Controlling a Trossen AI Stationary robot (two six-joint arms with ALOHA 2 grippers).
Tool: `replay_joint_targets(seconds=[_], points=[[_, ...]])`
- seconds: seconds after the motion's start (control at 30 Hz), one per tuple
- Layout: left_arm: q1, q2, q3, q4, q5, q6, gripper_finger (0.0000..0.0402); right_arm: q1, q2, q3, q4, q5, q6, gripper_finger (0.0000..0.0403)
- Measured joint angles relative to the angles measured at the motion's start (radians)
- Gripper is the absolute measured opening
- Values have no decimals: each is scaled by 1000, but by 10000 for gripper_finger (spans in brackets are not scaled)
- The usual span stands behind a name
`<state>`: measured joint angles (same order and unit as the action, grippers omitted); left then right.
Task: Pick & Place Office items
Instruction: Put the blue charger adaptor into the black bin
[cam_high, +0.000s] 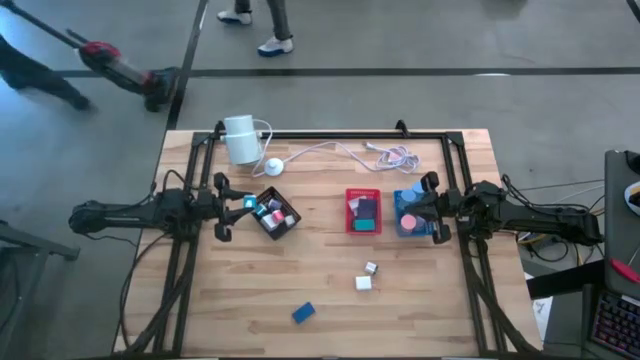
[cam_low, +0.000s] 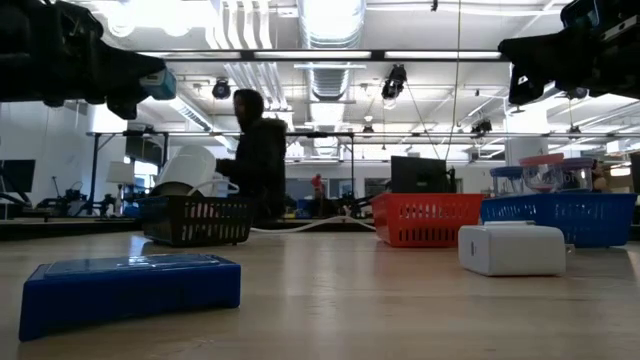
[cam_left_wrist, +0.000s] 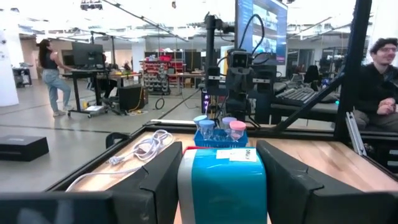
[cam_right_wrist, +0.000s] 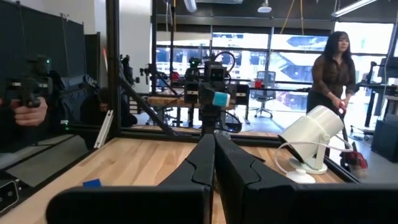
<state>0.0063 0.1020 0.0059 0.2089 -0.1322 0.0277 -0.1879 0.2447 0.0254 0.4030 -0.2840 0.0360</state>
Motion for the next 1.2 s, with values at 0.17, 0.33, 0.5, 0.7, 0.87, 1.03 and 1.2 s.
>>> replay_joint_targets(seconds=[0.17,0.33,0.5,0.7,0.87,1.03,1.2], points=[[0,14,55,-6,-91,-36,182,0,0,0,1,0,-6,8],[0,110,215,-135,-160,-62,182,0,0,0,12,5,-13,8],[0,301,432,-384,-180,-129,182,0,0,0,19,8,-13,8],[0,579,620,-576,-195,-156,182,0,0,0,19,8,-10,8],[7,791,682,-613,-194,-159,182,0,0,0,19,8,7,8],[38,957,691,-615,-154,-160,182,0,0,0,19,8,10,8],[74,1089,691,-615,-120,-179,182,0,0,0,19,8,10,8]])
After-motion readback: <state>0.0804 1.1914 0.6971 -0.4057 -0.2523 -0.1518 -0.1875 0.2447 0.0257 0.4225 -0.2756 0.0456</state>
